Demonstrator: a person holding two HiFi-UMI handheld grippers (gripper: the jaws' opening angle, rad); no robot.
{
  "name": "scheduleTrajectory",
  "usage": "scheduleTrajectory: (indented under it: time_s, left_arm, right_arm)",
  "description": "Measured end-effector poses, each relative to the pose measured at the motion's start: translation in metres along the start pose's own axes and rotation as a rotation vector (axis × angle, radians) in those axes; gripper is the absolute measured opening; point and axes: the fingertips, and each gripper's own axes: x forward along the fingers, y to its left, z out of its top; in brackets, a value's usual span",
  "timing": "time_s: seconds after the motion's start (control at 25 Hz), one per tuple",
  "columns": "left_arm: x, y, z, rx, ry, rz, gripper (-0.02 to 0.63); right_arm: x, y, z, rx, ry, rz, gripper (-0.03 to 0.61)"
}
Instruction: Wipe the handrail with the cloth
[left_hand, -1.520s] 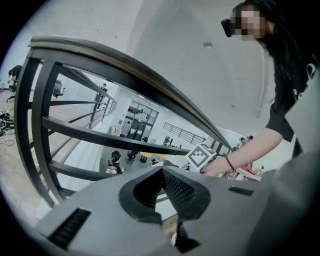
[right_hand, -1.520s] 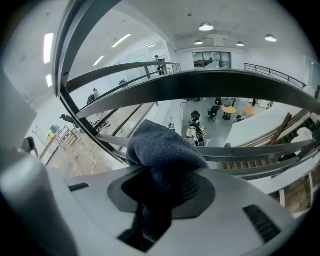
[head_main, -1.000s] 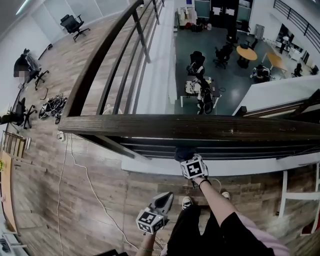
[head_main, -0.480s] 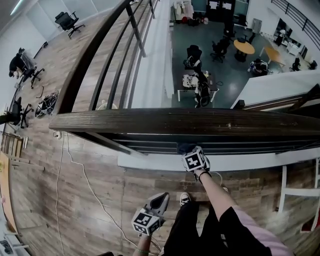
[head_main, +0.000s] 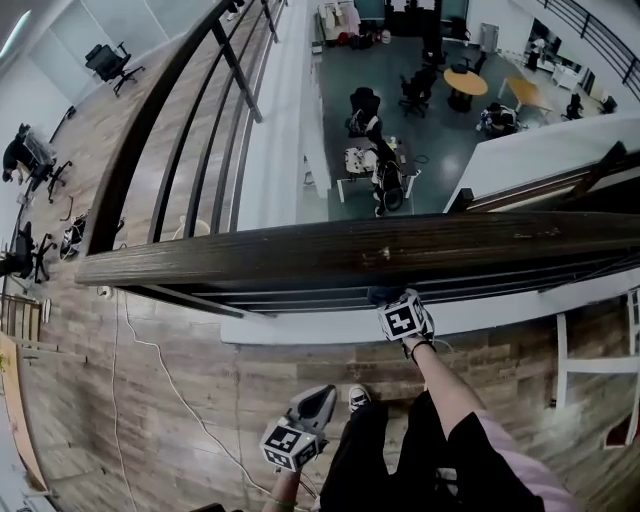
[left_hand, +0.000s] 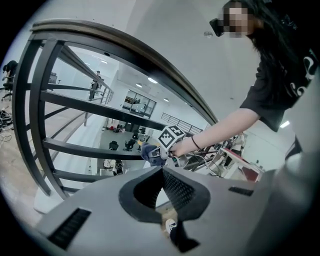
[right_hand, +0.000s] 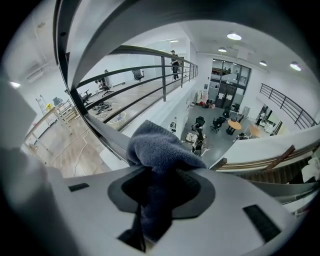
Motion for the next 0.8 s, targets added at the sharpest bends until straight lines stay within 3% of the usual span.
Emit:
scheduleTrajectory:
  time_s: [0.16, 0.8]
  left_arm:
    - [0.028, -0.031, 0.002, -0.004, 0.041, -0.035, 0.000]
    - [0.153, -0.153, 0.012, 0.057, 0.057, -0.101, 0.000]
  right_arm:
    - [-0.018, -0.052, -0.017, 0.011, -0.006, -0.022, 0.103]
    - [-0.074, -0.252, -0.104, 0.105, -0.048, -0.080, 0.103]
